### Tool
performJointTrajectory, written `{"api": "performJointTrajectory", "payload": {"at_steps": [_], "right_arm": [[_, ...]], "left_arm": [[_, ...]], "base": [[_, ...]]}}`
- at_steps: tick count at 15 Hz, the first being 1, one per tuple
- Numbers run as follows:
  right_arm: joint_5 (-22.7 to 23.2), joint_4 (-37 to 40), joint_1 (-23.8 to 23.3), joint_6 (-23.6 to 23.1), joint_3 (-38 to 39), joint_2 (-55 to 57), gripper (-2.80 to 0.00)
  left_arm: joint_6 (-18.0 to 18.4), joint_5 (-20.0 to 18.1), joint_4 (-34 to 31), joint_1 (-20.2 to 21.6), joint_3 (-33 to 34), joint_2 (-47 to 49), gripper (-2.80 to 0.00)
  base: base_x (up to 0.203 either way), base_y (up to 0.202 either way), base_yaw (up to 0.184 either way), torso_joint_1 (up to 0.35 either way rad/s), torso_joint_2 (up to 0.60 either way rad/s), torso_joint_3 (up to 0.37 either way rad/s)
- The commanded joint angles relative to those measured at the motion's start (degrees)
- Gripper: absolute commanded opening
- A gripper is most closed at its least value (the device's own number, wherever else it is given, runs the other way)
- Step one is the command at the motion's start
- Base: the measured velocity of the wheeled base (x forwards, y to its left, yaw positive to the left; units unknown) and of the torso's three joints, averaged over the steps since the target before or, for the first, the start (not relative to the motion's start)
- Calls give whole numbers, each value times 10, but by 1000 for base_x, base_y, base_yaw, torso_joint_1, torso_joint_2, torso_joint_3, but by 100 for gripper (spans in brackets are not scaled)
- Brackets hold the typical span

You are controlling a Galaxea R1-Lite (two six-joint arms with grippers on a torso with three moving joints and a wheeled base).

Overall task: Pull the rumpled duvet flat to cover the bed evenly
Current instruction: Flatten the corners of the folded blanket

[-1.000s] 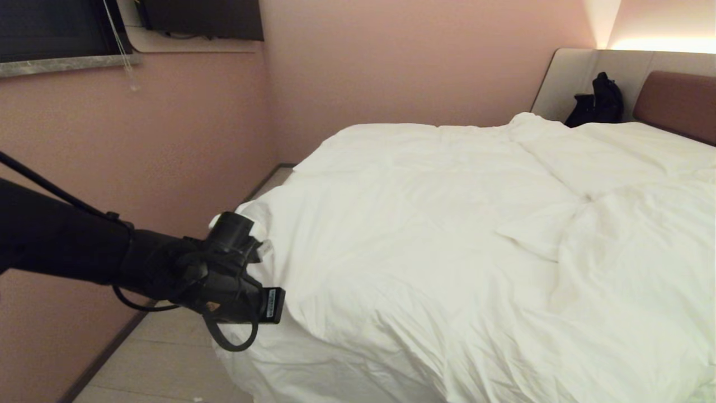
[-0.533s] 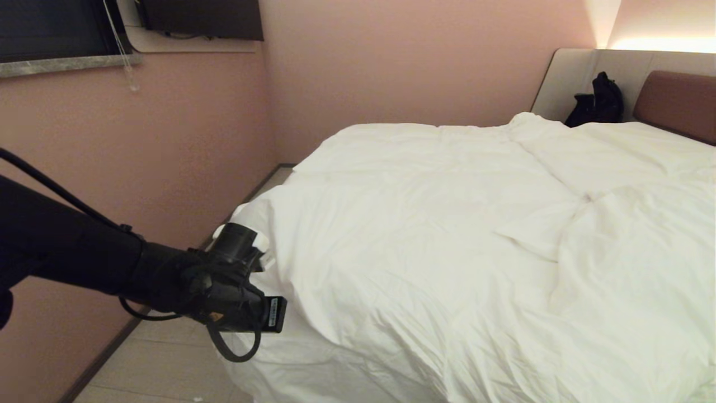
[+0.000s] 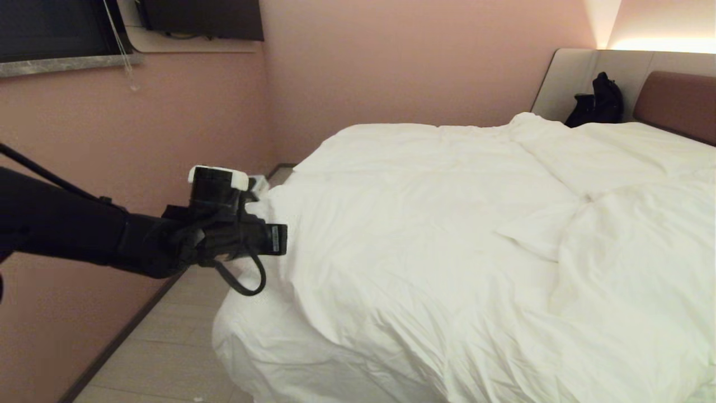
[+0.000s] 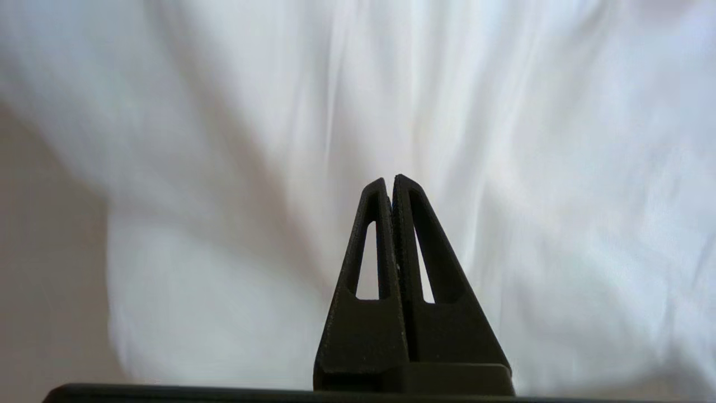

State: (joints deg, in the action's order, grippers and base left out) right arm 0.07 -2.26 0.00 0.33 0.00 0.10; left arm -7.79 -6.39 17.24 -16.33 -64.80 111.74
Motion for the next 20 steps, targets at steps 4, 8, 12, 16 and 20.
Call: {"api": "performJointTrajectory", "payload": {"at_steps": [4, 8, 12, 16, 20], "right_arm": [[0, 0, 0, 0, 0, 0, -280], [0, 0, 0, 0, 0, 0, -280], [0, 0, 0, 0, 0, 0, -280], [0, 0, 0, 0, 0, 0, -280], [0, 0, 0, 0, 0, 0, -280]], "left_arm": [[8, -3, 13, -2, -142, 121, -280], [11, -4, 11, -17, -196, 164, -280], [28, -5, 7, -26, -273, 223, -280], [65, -6, 9, -28, -296, 249, -280], [85, -5, 15, -42, -296, 246, -280]], "base": [[0, 0, 0, 0, 0, 0], [0, 0, 0, 0, 0, 0], [0, 0, 0, 0, 0, 0], [0, 0, 0, 0, 0, 0], [0, 0, 0, 0, 0, 0]]}}
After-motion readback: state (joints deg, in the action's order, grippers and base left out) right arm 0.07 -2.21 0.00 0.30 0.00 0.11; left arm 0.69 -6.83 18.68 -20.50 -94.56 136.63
